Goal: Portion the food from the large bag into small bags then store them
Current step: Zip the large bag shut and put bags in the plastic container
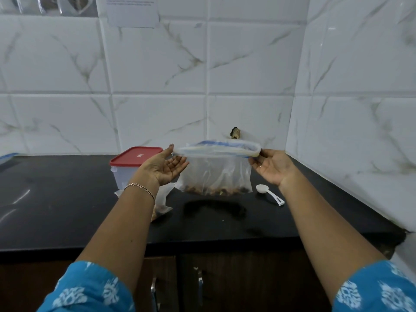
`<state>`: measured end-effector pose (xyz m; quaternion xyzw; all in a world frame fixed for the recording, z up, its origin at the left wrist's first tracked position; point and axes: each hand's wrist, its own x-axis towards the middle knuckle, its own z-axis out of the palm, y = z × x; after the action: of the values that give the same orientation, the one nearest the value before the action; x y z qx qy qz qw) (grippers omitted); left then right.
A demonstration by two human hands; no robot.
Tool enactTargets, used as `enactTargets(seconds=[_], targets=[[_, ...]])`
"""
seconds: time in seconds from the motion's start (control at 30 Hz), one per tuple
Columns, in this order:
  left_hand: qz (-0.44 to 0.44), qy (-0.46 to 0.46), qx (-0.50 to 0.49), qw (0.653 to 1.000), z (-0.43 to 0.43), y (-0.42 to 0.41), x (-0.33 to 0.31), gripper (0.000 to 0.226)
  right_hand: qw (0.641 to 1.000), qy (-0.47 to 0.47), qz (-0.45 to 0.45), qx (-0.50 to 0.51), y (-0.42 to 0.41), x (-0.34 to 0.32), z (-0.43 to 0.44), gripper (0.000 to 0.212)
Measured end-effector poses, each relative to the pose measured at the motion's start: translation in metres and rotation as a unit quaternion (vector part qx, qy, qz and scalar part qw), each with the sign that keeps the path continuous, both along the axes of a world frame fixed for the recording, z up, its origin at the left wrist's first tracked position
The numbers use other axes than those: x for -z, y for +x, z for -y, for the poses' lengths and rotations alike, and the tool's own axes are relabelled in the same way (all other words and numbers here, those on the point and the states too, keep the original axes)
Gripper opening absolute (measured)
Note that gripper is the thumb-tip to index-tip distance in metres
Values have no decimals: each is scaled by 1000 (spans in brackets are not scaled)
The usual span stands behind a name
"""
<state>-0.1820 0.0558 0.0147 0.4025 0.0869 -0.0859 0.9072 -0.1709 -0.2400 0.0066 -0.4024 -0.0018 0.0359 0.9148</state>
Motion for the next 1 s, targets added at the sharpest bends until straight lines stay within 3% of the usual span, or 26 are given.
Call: enactTargets(seconds=[0.2, 0.27, 0.37, 0.47, 0.53, 0.6, 0.67, 0.7, 0.83, 1.0], targets=[[18, 74, -30, 997, 6, 0, 1, 8, 999, -23, 4, 28, 3, 1, -4, 11], [22, 156, -41, 987, 7, 2, -1, 10, 995, -61, -18, 72, 9, 1, -3, 3], [38, 311, -70, 947, 6, 6, -9, 9, 976, -166, -6, 143, 12, -3, 0, 20], [81, 522, -94, 844, 6, 11, -24, 16, 938, -286, 36, 190, 10, -11, -3, 29], [103, 674, -69, 728, 7, 12, -35, 17, 904, -365, 47, 217, 11, -18, -6, 31], [122, 768, -68, 625, 11, 11, -44, 13, 845, -469, 55, 253, 11, -24, -8, 31], [135, 811, -81, 564, 15, 9, -49, 9, 769, -571, 67, 280, 10, -30, -9, 30], [137, 818, -85, 553, 16, 8, -50, 14, 740, -604, 74, 287, 8, -32, -9, 30], [135, 797, -116, 577, 16, 7, -51, 26, 664, -676, 94, 306, 7, -38, -11, 27], [114, 717, -113, 679, 6, 16, -44, 20, 661, -690, 91, 281, 6, -49, -19, 26]])
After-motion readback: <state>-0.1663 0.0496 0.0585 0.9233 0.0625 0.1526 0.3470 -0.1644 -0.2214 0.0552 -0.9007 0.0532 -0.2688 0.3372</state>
